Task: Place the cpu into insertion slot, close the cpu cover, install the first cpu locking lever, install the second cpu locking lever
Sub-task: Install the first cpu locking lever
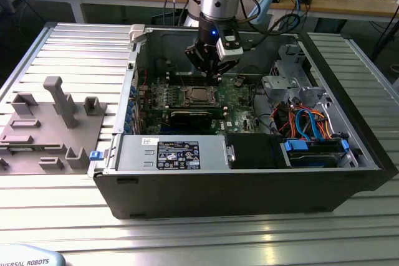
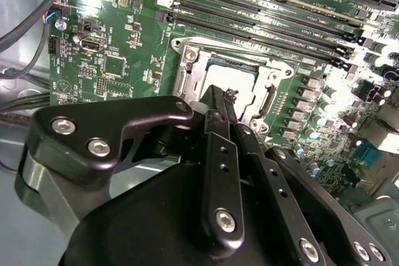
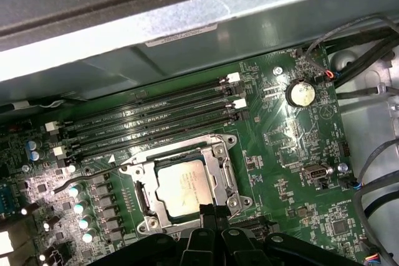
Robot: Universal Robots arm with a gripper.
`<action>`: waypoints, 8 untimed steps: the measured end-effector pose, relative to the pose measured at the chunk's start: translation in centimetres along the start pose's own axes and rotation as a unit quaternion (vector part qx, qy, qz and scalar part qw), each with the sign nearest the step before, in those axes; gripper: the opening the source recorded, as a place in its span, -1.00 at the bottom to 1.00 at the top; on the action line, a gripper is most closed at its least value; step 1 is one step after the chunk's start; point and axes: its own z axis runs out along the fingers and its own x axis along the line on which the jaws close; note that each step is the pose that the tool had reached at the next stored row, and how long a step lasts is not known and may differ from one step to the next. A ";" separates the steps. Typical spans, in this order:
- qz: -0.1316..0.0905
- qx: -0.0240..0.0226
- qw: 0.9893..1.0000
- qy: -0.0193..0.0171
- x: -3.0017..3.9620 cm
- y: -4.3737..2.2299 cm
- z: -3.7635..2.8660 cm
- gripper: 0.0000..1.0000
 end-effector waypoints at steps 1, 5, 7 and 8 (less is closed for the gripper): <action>0.000 0.000 1.000 0.000 0.00 0.00 0.00 -0.79; -0.002 0.000 1.000 0.000 0.00 0.00 0.00 -0.79; -0.003 0.000 1.000 0.000 0.00 0.00 0.00 -0.79; -0.003 0.000 1.000 0.000 0.00 0.00 0.00 -0.79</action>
